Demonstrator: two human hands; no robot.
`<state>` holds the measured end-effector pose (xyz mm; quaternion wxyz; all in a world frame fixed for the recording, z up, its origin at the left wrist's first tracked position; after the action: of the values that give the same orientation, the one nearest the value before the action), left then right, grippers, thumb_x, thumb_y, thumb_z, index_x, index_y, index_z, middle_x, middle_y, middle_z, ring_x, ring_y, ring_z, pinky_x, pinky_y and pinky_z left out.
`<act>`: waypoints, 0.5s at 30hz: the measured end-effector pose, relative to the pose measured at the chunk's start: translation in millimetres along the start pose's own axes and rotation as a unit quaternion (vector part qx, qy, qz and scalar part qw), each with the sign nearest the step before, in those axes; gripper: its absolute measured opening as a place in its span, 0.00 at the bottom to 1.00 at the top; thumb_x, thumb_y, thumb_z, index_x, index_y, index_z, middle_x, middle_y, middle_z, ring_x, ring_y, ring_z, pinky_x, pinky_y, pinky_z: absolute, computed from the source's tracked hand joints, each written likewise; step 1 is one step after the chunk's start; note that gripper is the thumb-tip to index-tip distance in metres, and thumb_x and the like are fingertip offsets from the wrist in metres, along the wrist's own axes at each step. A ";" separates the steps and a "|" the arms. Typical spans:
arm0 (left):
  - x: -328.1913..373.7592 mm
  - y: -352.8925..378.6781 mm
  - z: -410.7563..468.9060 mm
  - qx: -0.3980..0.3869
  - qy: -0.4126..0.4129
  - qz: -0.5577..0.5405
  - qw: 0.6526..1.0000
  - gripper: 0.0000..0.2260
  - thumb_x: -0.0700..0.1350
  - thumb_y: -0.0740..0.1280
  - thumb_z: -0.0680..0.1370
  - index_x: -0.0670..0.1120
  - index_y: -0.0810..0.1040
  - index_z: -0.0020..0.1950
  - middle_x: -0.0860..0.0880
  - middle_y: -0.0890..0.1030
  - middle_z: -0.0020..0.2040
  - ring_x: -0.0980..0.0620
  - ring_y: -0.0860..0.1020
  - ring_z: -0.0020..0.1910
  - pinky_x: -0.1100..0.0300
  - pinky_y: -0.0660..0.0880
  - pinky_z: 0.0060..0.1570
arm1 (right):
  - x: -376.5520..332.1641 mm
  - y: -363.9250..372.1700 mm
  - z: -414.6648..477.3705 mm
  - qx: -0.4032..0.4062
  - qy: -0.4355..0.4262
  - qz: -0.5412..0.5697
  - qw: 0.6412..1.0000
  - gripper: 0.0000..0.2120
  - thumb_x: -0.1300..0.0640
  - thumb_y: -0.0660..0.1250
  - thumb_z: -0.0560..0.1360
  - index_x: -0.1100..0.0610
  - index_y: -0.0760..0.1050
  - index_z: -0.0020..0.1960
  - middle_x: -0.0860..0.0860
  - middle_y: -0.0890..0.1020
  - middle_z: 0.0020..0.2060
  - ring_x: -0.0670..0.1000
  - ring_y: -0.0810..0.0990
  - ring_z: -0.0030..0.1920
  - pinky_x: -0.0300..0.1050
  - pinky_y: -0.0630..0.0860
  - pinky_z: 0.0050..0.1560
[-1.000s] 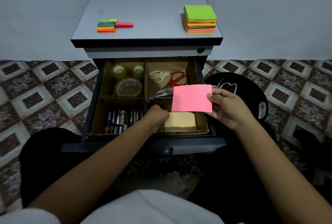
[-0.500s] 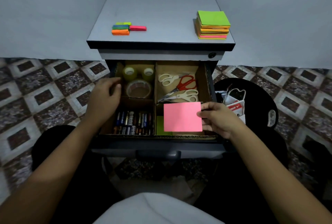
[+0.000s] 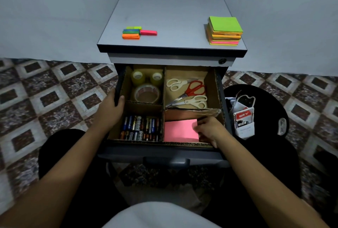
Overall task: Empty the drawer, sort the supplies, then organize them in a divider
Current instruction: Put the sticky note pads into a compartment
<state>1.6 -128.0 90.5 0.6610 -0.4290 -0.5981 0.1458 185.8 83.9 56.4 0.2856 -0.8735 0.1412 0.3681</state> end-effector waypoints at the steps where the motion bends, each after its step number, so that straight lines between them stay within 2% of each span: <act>1: -0.2 -0.1 -0.4 0.002 0.002 -0.002 1.000 0.24 0.49 0.55 0.82 0.42 0.56 0.76 0.41 0.64 0.73 0.43 0.64 0.71 0.53 0.63 0.66 | 0.8 0.0 0.9 0.014 -0.003 -0.006 1.000 0.05 0.64 0.67 0.74 0.65 0.79 0.48 0.55 0.78 0.35 0.54 0.77 0.38 0.44 0.73 0.40; 5: -1.2 0.0 -0.6 0.010 0.006 -0.009 1.000 0.24 0.49 0.55 0.82 0.42 0.56 0.76 0.41 0.64 0.73 0.43 0.64 0.72 0.53 0.63 0.66 | 3.4 1.6 2.5 0.014 0.000 -0.021 1.000 0.04 0.65 0.67 0.73 0.65 0.79 0.43 0.55 0.78 0.33 0.56 0.77 0.42 0.54 0.77 0.51; 7: -1.7 0.5 -1.0 0.015 0.007 -0.008 1.000 0.24 0.49 0.55 0.82 0.42 0.57 0.76 0.41 0.65 0.73 0.43 0.64 0.71 0.54 0.63 0.66 | 5.5 1.6 3.7 0.018 -0.002 -0.021 1.000 0.03 0.65 0.67 0.73 0.63 0.78 0.41 0.59 0.80 0.38 0.58 0.79 0.45 0.57 0.77 0.54; 9: -1.8 0.6 -0.9 0.021 0.009 -0.004 1.000 0.24 0.49 0.55 0.82 0.42 0.57 0.76 0.41 0.66 0.72 0.43 0.65 0.71 0.53 0.63 0.66 | 6.7 0.8 4.0 0.040 -0.013 -0.023 0.999 0.03 0.66 0.66 0.73 0.65 0.79 0.43 0.62 0.81 0.42 0.60 0.80 0.48 0.57 0.78 0.54; 13: -0.8 1.0 -1.2 0.026 0.016 -0.003 1.000 0.22 0.49 0.55 0.82 0.43 0.60 0.75 0.40 0.69 0.70 0.42 0.68 0.68 0.53 0.66 0.63 | 6.6 -2.2 2.3 0.067 -0.016 -0.036 0.997 0.08 0.67 0.63 0.72 0.66 0.80 0.46 0.61 0.80 0.39 0.60 0.79 0.45 0.53 0.77 0.50; 15: -0.8 0.7 -1.1 0.025 0.017 -0.005 1.000 0.22 0.49 0.55 0.82 0.43 0.61 0.75 0.40 0.70 0.69 0.42 0.69 0.68 0.53 0.67 0.62 | 7.4 -2.1 2.8 0.059 -0.012 -0.029 0.998 0.08 0.67 0.63 0.71 0.66 0.80 0.46 0.63 0.81 0.39 0.61 0.80 0.45 0.57 0.79 0.51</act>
<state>2.7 -128.6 89.6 0.6821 -0.4117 -0.5853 0.1505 190.3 87.0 50.2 0.3492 -0.8542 0.1341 0.3611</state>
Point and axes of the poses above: each hand's wrist, its own z-axis towards the middle knuckle, its own y-axis out of the palm, x = y × z, the point moved 2 cm from there along z, towards the middle knuckle
